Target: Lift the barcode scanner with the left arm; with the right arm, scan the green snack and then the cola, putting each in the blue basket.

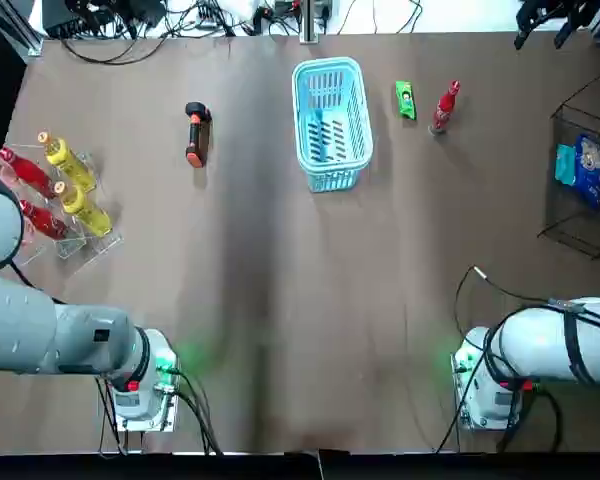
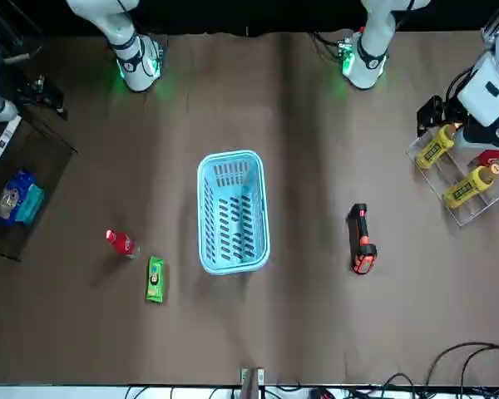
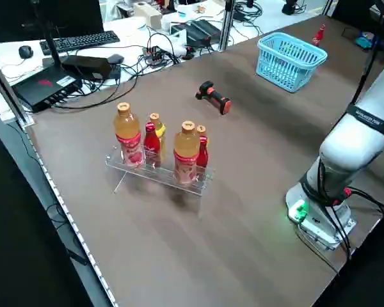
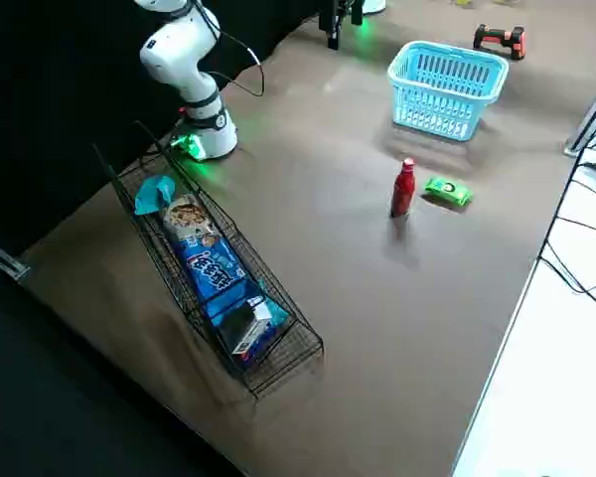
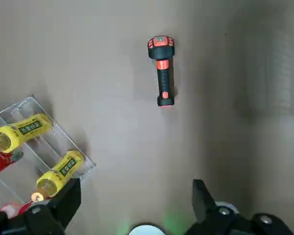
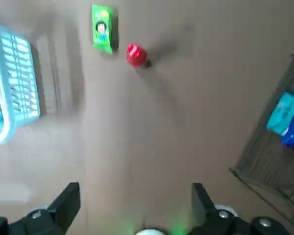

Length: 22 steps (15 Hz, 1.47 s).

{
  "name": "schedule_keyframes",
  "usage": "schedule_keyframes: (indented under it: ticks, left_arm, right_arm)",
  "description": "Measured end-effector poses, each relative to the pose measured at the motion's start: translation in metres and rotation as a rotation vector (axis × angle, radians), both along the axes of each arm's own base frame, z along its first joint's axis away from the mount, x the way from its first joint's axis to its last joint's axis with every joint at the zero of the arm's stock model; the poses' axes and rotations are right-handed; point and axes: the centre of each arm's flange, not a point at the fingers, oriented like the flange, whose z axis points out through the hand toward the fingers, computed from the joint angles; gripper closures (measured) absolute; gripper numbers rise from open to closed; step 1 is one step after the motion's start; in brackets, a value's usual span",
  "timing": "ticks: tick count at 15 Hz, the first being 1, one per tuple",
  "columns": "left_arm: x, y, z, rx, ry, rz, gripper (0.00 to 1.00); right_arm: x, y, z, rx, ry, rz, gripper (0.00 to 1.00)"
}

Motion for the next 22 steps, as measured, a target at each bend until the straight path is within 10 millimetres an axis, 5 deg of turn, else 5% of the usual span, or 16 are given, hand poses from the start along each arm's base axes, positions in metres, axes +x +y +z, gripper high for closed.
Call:
schedule_keyframes:
  ticks: [6,10,12,14,16,17,22]
  left_arm:
    - [0.001,0.002,-0.002,0.000,0.004,0.003,0.00]
    - [0.024,0.000,-0.039,0.004,0.011,-0.002,0.00]
    - [0.046,-0.005,-0.077,0.000,0.024,-0.009,0.00]
    - [0.068,-0.007,-0.120,-0.006,0.039,-0.008,0.00]
    - [0.085,-0.008,-0.165,-0.014,0.030,-0.005,0.00]
    - [0.095,-0.010,-0.213,-0.024,-0.004,0.002,0.00]
    - [0.100,-0.016,-0.323,-0.045,-0.062,0.109,0.00]
  right_arm:
    - [0.026,0.002,0.006,-0.003,-0.071,-0.003,0.00]
    - [0.047,0.009,-0.009,-0.010,-0.011,0.006,0.00]
    - [0.064,0.027,-0.041,-0.020,0.046,0.019,0.00]
    - [0.089,0.065,-0.086,-0.041,0.066,0.028,0.00]
    - [0.114,0.116,-0.137,-0.084,0.053,0.035,0.00]
    - [0.134,0.162,-0.185,-0.124,0.051,0.008,0.00]
    - [0.179,0.228,-0.294,-0.337,0.011,-0.016,0.00]
